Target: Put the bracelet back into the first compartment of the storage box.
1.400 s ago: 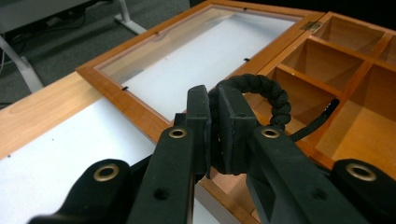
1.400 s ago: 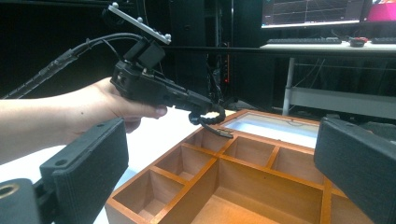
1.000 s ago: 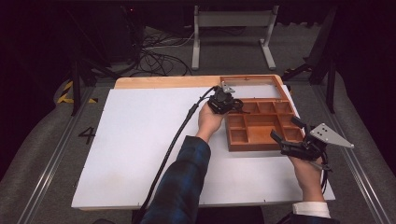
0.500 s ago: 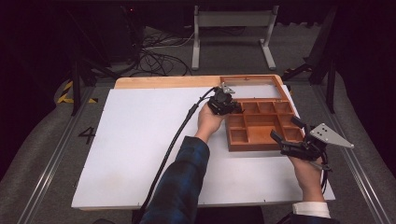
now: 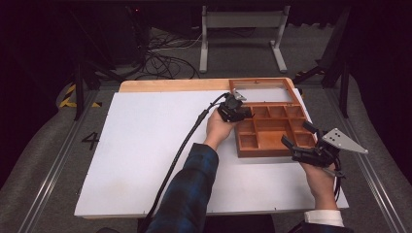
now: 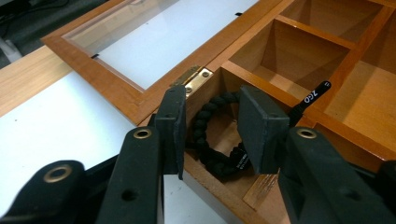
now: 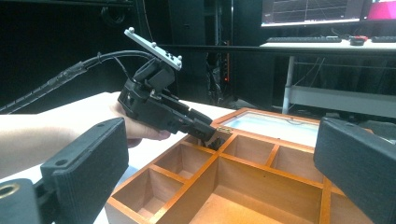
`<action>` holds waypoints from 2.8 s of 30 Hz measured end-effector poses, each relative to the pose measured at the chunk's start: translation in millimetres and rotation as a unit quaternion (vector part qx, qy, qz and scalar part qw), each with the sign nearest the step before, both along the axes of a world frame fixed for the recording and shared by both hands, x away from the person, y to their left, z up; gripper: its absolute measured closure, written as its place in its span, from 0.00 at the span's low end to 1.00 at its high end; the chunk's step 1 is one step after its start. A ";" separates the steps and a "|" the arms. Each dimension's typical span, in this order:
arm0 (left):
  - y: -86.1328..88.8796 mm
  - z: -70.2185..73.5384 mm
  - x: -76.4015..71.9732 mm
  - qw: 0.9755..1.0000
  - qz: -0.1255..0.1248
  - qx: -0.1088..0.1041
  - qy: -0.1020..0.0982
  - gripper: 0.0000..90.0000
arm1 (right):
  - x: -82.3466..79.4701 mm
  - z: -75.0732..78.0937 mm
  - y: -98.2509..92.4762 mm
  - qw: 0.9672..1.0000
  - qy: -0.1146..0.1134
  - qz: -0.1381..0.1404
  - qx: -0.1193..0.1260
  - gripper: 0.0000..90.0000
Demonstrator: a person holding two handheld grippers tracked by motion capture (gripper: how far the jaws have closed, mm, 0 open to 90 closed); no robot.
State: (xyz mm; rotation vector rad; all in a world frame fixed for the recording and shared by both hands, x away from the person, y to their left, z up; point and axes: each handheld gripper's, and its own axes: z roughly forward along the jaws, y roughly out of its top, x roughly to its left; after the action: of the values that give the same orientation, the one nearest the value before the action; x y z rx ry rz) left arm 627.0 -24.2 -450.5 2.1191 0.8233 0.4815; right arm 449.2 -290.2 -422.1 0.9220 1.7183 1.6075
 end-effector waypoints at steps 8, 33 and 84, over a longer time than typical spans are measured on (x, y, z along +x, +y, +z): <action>4.9 4.4 0.5 1.000 0.001 -0.010 0.002 0.56 | 0.5 -0.6 0.0 1.000 0.003 -0.001 -0.004 0.04; 27.9 22.1 -10.3 0.998 -0.020 -0.052 -0.008 0.12 | 1.8 -2.5 3.4 1.000 0.005 0.001 -0.011 0.04; 87.2 38.5 -69.9 0.988 -0.045 -0.137 -0.054 0.06 | 4.5 -5.8 11.4 0.999 0.008 -0.014 -0.033 0.04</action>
State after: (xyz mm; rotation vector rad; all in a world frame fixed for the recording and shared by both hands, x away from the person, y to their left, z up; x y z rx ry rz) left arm 557.1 63.0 -412.0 1.8511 0.6871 0.4061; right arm 453.6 -278.8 -427.9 0.9257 1.7518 1.5197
